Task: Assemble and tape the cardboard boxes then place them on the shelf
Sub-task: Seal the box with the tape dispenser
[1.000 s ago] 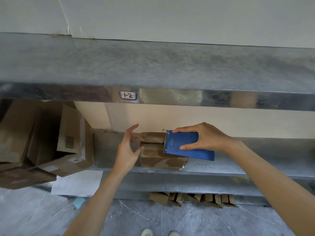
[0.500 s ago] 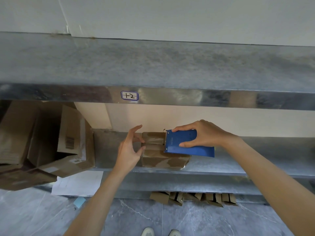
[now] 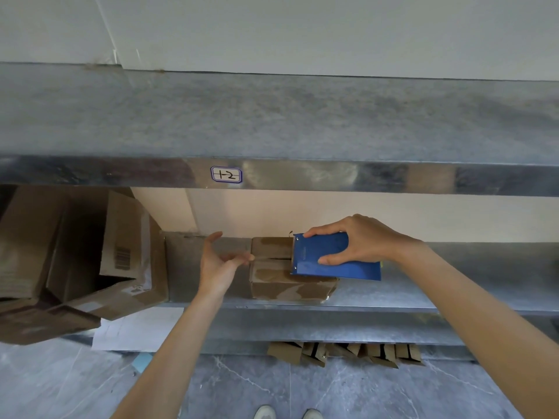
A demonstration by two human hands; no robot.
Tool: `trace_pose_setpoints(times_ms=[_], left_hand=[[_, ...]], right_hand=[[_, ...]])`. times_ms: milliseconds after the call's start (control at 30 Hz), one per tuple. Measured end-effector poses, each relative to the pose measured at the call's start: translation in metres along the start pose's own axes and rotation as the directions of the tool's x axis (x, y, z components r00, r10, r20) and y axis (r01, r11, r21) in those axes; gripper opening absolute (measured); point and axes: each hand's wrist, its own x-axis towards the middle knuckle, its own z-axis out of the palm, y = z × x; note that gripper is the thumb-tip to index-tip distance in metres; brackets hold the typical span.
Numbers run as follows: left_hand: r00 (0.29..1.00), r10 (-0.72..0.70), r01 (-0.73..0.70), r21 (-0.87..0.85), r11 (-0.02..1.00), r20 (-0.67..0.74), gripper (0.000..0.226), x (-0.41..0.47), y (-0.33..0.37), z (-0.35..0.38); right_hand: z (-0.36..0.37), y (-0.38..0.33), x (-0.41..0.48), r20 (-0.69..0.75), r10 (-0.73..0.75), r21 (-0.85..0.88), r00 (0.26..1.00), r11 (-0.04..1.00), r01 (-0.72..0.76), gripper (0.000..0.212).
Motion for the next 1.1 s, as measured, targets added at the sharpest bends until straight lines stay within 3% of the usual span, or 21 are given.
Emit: trace_pose_setpoints(times_ms=[200, 400, 667, 900, 1100], left_hand=[[0.991, 0.088, -0.073, 0.144, 0.987, -0.101, 0.079, 0.000, 0.003, 0.006], [0.934, 0.322, -0.252, 0.352, 0.902, -0.155, 0.060, -0.012, 0.005, 0.011], [0.841, 0.539, -0.440, 0.508, 0.741, -0.057, 0.041, -0.023, -0.001, 0.015], [0.834, 0.552, -0.466, 0.538, 0.703, 0.000, 0.048, -0.021, -0.001, 0.011], [0.844, 0.536, -0.450, 0.501, 0.740, -0.034, 0.050, -0.019, -0.008, 0.014]], right_hand=[[-0.001, 0.000, -0.001, 0.008, 0.000, 0.001, 1.000, 1.000, 0.000, 0.051], [-0.001, 0.002, 0.000, 0.006, 0.010, 0.001, 1.000, 1.000, -0.010, 0.051], [-0.001, 0.002, 0.001, 0.005, 0.016, -0.012, 1.000, 1.000, -0.016, 0.051], [0.000, 0.001, -0.001, -0.007, 0.016, -0.003, 1.000, 1.000, -0.016, 0.050], [-0.001, -0.001, -0.002, -0.009, 0.026, -0.002, 1.000, 1.000, -0.026, 0.051]])
